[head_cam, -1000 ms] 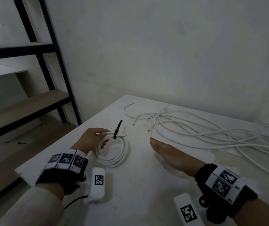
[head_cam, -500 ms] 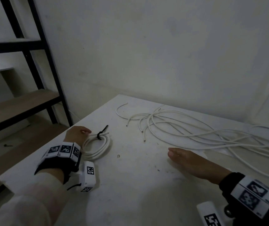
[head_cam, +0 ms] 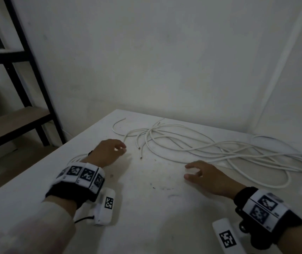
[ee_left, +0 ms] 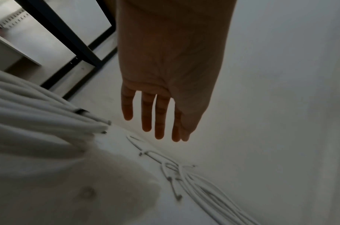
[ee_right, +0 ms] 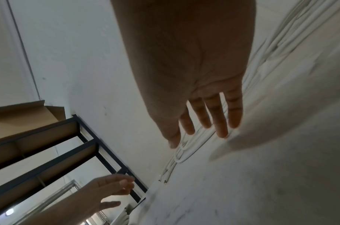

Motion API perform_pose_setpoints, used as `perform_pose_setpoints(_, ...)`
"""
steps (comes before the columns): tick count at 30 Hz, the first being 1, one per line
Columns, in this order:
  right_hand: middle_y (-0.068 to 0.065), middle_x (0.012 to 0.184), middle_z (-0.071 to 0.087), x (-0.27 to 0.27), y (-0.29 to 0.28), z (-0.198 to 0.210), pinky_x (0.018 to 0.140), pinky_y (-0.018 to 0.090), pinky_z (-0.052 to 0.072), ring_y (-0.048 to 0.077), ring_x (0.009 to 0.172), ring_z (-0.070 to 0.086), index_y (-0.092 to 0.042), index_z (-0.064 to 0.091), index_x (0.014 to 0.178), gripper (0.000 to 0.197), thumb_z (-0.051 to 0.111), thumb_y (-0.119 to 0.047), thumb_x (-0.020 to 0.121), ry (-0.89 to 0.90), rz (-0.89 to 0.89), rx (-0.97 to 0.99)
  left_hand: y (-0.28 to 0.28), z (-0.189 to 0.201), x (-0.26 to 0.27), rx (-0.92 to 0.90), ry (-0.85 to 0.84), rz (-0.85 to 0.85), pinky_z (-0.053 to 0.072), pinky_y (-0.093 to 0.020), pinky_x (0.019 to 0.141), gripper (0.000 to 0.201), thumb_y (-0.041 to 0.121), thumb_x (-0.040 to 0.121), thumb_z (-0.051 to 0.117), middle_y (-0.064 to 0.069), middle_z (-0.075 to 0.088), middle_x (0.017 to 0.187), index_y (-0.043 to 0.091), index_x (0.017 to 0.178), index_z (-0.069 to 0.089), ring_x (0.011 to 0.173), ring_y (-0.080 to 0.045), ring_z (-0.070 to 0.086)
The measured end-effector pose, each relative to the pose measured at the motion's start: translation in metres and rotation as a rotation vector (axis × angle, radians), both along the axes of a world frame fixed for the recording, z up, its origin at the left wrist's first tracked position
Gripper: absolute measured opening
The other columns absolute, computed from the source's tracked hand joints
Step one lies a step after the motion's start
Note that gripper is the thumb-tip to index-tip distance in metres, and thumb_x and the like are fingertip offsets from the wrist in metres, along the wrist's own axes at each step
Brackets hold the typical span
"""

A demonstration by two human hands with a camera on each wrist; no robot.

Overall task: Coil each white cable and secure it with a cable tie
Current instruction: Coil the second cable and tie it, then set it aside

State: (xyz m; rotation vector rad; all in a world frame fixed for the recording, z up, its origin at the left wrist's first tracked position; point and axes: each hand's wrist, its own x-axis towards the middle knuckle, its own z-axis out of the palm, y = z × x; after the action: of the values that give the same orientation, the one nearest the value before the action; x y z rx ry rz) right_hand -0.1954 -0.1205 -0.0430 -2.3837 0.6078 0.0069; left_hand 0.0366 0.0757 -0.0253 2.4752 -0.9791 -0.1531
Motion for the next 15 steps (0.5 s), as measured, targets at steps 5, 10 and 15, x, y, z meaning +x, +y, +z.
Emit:
perform_pose_setpoints(5, -0.001, 0.152, 0.026, 0.008, -0.026, -0.006, 0.111, 0.031, 0.017, 0.021, 0.138, 0.023, -0.020, 0.032, 0.141, 0.053, 0.047, -0.040, 0.093, 0.062, -0.007, -0.272, -0.044, 0.000, -0.043, 0.063, 0.071, -0.131, 0.036, -0.019, 0.080, 0.029, 0.028, 0.092, 0.053, -0.007, 0.062, 0.118, 0.014, 0.116, 0.061, 0.105, -0.019, 0.057)
perform_pose_setpoints(10, 0.002, 0.153, 0.017, 0.009, -0.024, -0.011, 0.112, 0.036, 0.015, 0.025, 0.139, 0.016, -0.024, 0.014, 0.146, 0.063, 0.043, -0.044, 0.094, 0.282, 0.066, -0.351, -0.072, -0.002, -0.077, 0.137, 0.134, -0.216, 0.037, -0.024, 0.091, 0.035, 0.023, 0.094, 0.050, -0.009, 0.053, 0.127, 0.018, 0.128, 0.051, 0.115, -0.021, 0.051)
perform_pose_setpoints(15, 0.005, 0.126, 0.045, -0.002, -0.019, -0.011, 0.096, 0.035, 0.027, 0.024, 0.121, 0.036, -0.025, 0.048, 0.113, 0.022, 0.046, -0.036, 0.093, 0.257, 0.093, -0.405, -0.090, -0.011, -0.100, 0.393, 0.031, -0.302, 0.028, -0.038, 0.108, 0.058, 0.014, 0.090, 0.051, -0.010, 0.025, 0.147, 0.030, 0.142, 0.031, 0.136, -0.029, 0.026)
